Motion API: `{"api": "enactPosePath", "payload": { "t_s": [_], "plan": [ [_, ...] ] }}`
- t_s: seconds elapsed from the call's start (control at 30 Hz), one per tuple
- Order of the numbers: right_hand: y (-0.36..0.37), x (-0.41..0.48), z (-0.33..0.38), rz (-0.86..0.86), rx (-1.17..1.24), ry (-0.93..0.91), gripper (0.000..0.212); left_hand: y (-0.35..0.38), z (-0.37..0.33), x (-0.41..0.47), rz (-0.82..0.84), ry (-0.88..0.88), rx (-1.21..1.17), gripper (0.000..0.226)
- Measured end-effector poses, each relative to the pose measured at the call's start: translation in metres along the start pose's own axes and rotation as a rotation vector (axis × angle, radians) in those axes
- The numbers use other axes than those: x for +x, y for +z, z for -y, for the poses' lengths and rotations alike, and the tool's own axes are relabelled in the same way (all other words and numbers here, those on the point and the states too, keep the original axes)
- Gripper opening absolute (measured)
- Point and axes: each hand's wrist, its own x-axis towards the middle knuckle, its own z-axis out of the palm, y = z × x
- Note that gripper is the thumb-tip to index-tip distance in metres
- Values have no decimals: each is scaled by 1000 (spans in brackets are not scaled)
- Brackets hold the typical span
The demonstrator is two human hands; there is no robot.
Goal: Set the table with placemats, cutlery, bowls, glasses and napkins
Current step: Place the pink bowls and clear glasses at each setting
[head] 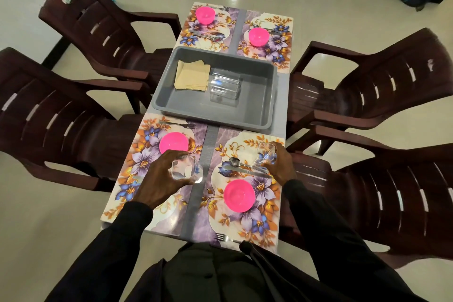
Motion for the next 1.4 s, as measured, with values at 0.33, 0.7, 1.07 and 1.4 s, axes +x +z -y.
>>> {"api": "enactPosePath", "payload": {
  "t_s": [0.33, 0.7, 1.07, 1.4],
  "plan": [
    [-1, 0, -5, 4, -12, 1, 67, 2, -8, 1, 9, 13, -23, 74],
    [-3, -2, -5, 36, -17, 8, 70, 9, -8, 2, -3, 30, -11, 72],
    [-5, -4, -5, 34, -12, -5, 69, 14, -9, -3, -24, 33, -27, 70],
    [-26, -21, 19, -35, -27, -56, 74, -4, 0, -25, -104, -36, -3, 69]
  ]
}}
